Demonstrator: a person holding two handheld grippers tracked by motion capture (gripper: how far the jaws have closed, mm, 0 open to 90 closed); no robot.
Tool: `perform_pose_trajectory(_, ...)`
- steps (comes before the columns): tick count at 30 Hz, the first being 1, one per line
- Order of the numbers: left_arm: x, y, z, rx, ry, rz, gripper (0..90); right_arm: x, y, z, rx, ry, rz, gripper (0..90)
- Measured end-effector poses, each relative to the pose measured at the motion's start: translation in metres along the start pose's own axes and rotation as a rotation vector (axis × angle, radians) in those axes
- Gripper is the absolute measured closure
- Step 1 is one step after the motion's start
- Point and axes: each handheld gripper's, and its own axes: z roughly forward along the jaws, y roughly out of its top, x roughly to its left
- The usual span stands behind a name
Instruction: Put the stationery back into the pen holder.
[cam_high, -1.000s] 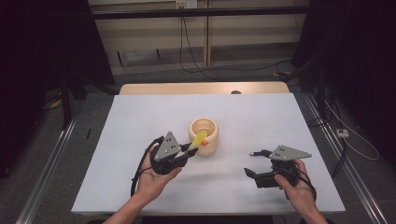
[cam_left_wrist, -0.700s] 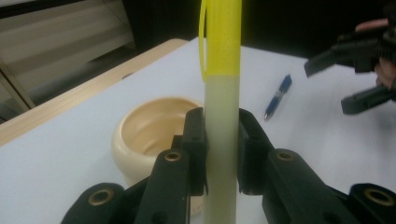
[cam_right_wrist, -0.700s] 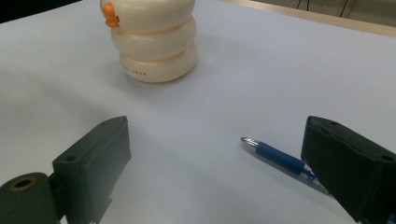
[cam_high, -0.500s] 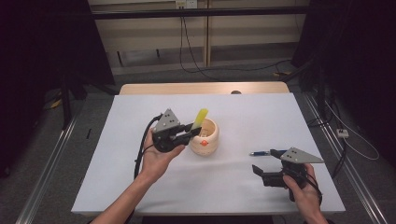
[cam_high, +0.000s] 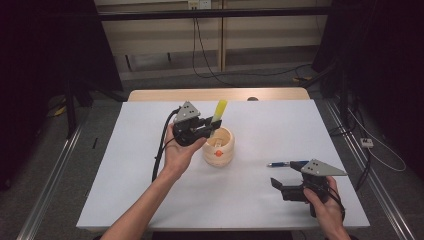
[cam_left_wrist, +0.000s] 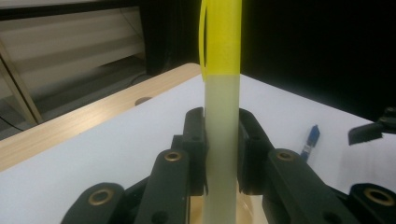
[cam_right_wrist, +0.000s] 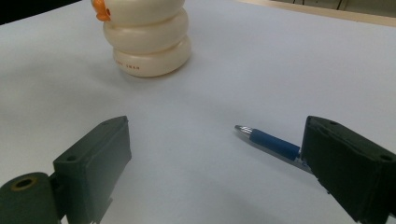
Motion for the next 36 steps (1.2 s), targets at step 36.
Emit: perform_pose_trajectory(36, 0.007, -0.043, 0.031, 0.028, -0.031, 0.052, 70.3, 0.002, -0.001, 0.003, 0.023, 0.029, 0.0, 4.1)
